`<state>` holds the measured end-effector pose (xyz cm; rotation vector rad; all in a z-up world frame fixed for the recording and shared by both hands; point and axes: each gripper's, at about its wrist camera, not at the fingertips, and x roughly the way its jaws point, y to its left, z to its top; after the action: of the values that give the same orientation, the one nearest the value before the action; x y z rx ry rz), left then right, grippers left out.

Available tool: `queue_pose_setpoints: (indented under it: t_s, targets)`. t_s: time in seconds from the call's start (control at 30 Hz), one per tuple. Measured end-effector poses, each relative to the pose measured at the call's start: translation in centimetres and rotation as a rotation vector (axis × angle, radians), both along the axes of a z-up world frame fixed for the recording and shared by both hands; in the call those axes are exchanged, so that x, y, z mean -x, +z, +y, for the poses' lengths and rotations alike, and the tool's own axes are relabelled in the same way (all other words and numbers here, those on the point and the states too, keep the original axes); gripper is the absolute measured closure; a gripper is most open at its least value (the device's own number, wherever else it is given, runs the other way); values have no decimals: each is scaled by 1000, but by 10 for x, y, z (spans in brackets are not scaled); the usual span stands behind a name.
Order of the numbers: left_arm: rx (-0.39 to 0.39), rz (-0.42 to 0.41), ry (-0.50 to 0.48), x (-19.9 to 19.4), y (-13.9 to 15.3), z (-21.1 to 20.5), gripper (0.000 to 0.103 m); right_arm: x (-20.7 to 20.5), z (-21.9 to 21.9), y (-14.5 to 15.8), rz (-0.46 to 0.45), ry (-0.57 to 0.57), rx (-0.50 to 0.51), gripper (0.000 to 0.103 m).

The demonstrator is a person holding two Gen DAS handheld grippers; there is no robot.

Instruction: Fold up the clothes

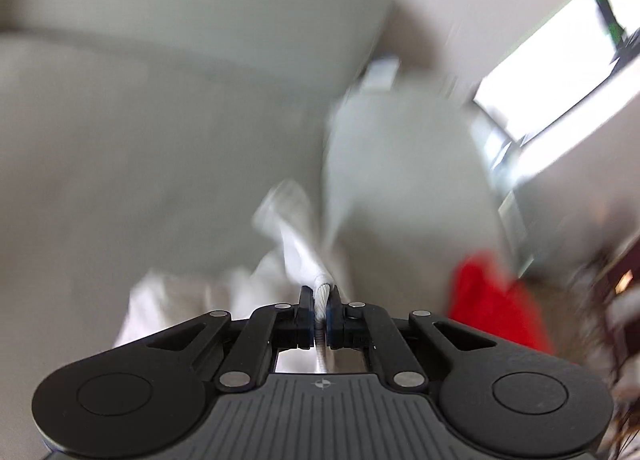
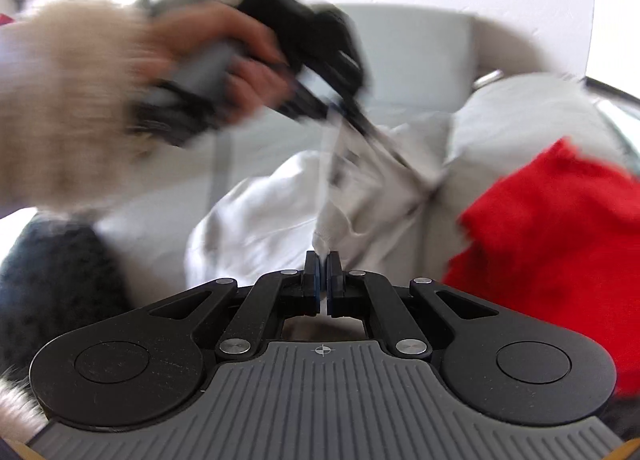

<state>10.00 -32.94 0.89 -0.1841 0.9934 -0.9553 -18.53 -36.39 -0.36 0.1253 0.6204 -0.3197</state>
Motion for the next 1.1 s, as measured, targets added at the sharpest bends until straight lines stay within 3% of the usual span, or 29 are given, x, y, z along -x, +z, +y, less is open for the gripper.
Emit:
queue_pose_setpoints:
  t_s: [0.07, 0.13, 0.2, 0.27, 0.33, 0.37, 0.47, 0.57, 0.63, 0.67, 0.7, 0.73, 0.83, 0.9, 1.0, 1.1]
  targets:
    - [170, -115, 62, 10, 66, 33, 101, -8, -11, 36, -77, -61, 95, 102]
    - [369, -262, 115, 34, 133, 77, 100, -6, -16, 90, -234, -125, 187, 102]
    - [542, -391, 153, 63, 181, 121, 100, 6, -12, 143, -425, -183, 281, 102]
    - [628, -547, 213, 97, 212, 157, 99, 21, 1, 186, -605, -227, 374, 102]
    - [569, -675, 312, 124, 230, 178, 100, 28, 17, 214, -680, -249, 465, 102]
    - [558, -698, 308, 130, 234, 184, 100, 24, 22, 224, -640, -237, 488, 102]
    - [557, -727, 231, 144, 239, 198, 100, 28, 26, 249, -623, -195, 408, 103]
    - [555, -754, 155, 158, 243, 213, 100, 49, 49, 271, -675, -122, 432, 103]
    - [554, -772, 103, 167, 247, 222, 100, 55, 60, 282, -640, -21, 357, 84]
    - [553, -781, 78, 171, 248, 227, 100, 56, 63, 280, -611, 48, 293, 75]
    - [552, -790, 52, 176, 250, 232, 100, 57, 66, 272, -589, 117, 235, 52]
    - [551, -799, 26, 180, 251, 236, 100, 59, 68, 264, -565, 187, 177, 44]
    - [436, -758, 37, 171, 226, 243, 100, 56, 83, 227, -474, 331, 84, 33]
    - [358, -679, 75, 155, 199, 247, 100, 47, 95, 188, -404, 393, 51, 29]
    - [287, -618, 135, 139, 172, 255, 100, 25, 108, 125, -307, 454, -32, 30]
    - [262, -612, 178, 137, 166, 259, 100, 13, 125, 96, -320, 457, -87, 37]
